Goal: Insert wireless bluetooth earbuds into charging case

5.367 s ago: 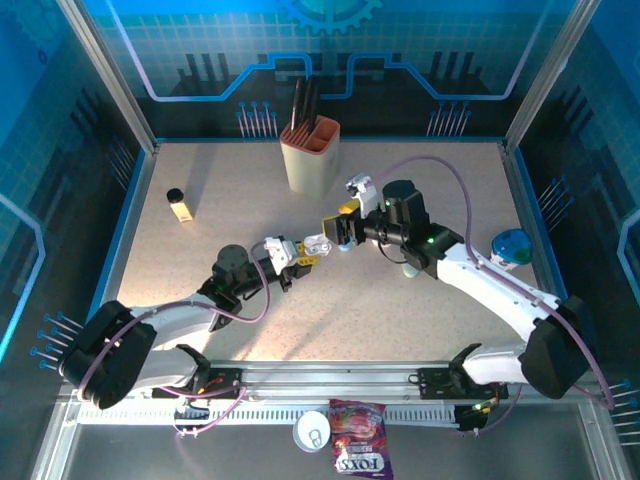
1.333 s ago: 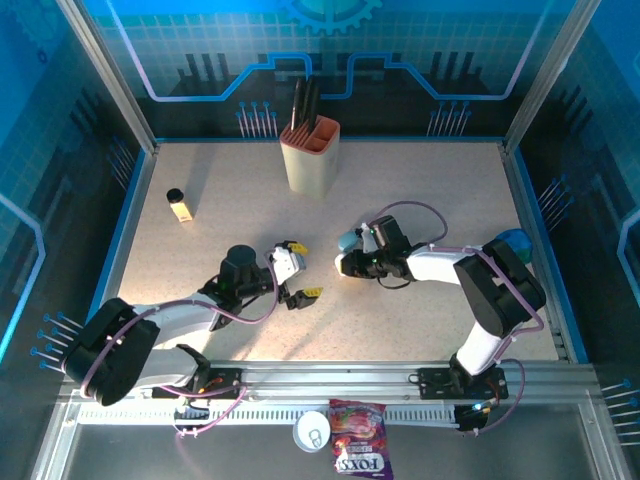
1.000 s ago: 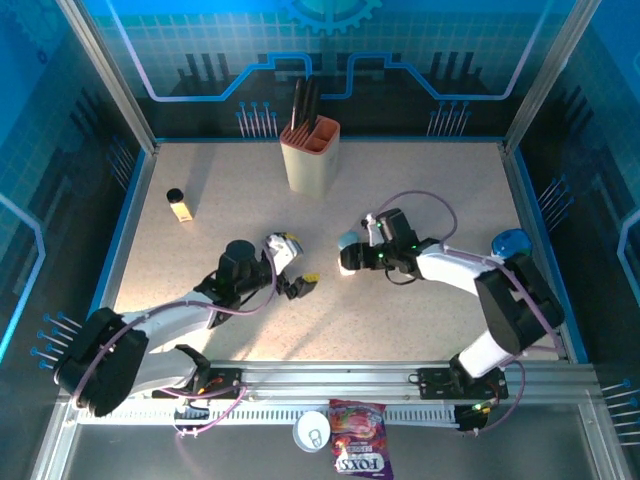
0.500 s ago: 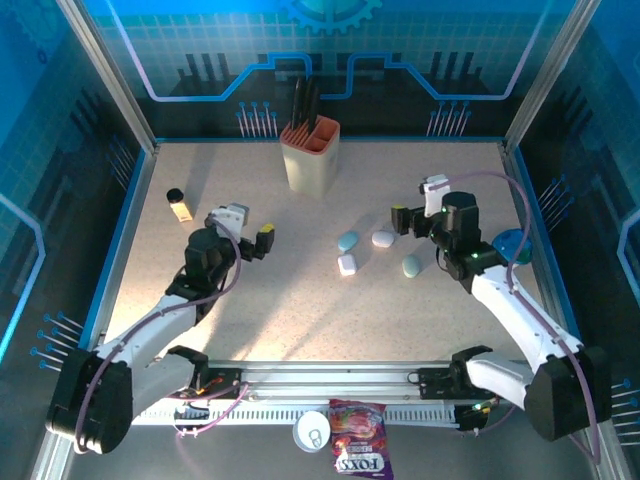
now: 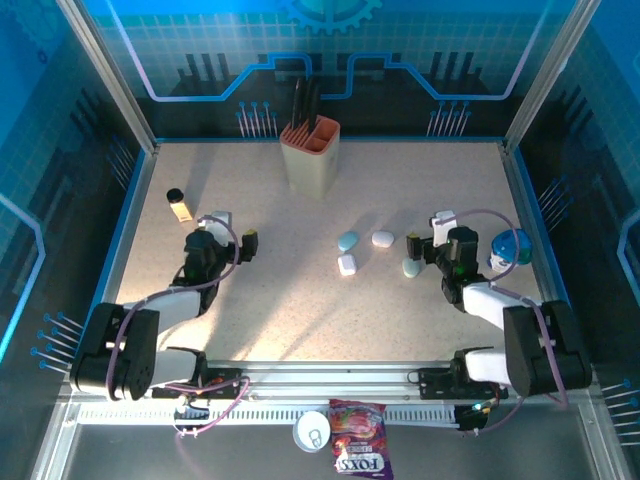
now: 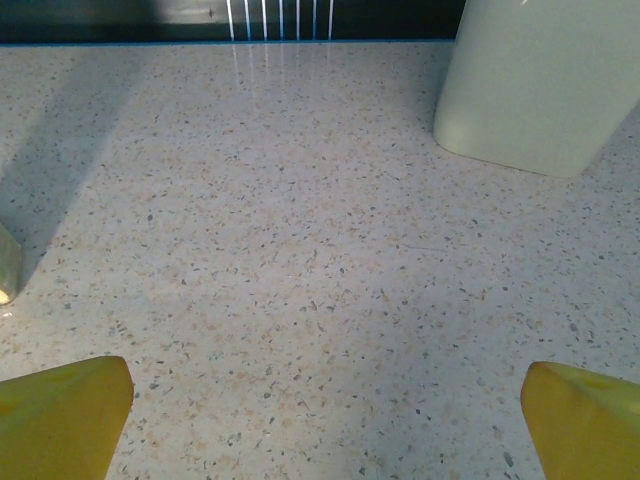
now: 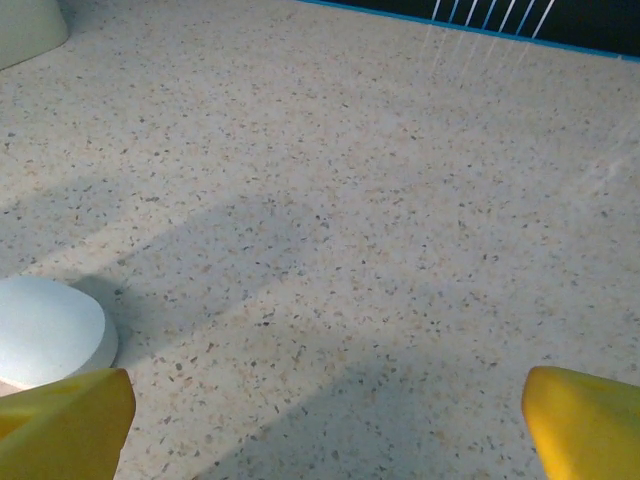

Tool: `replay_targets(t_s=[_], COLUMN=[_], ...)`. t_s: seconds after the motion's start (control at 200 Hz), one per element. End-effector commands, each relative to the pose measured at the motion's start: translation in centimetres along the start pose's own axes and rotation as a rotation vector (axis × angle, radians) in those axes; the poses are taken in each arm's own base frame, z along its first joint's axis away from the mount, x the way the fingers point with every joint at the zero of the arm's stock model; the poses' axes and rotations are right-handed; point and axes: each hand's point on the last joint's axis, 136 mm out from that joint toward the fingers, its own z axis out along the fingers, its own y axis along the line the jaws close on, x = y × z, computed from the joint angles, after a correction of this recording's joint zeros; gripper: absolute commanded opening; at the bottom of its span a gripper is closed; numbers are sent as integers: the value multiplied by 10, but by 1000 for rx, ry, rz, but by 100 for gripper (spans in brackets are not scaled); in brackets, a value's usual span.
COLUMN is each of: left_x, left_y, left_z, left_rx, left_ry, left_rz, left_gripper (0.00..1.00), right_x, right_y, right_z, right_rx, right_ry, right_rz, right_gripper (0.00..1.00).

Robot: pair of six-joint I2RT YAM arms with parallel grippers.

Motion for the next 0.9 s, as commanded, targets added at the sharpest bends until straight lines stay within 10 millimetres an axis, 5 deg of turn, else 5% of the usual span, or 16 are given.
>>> replay_targets(t_s=[0.0, 0.34, 0.895], left_x=[-21, -13, -8], left_y=[3, 33, 28], left_z=[6, 35, 35], left_rx=[14, -14, -47], left_ry=[-61, -49, -68], left_rz=[-28, -91, -46], left_gripper=[99, 99, 99], right_x=[-34, -17, -18], right_y=[-4, 1, 2], right_z=[6, 26, 28], right_rx=[-37, -89, -65], right_ry=[-171, -133, -121], right_rz=[50, 61, 39], right_gripper=[100, 100, 100])
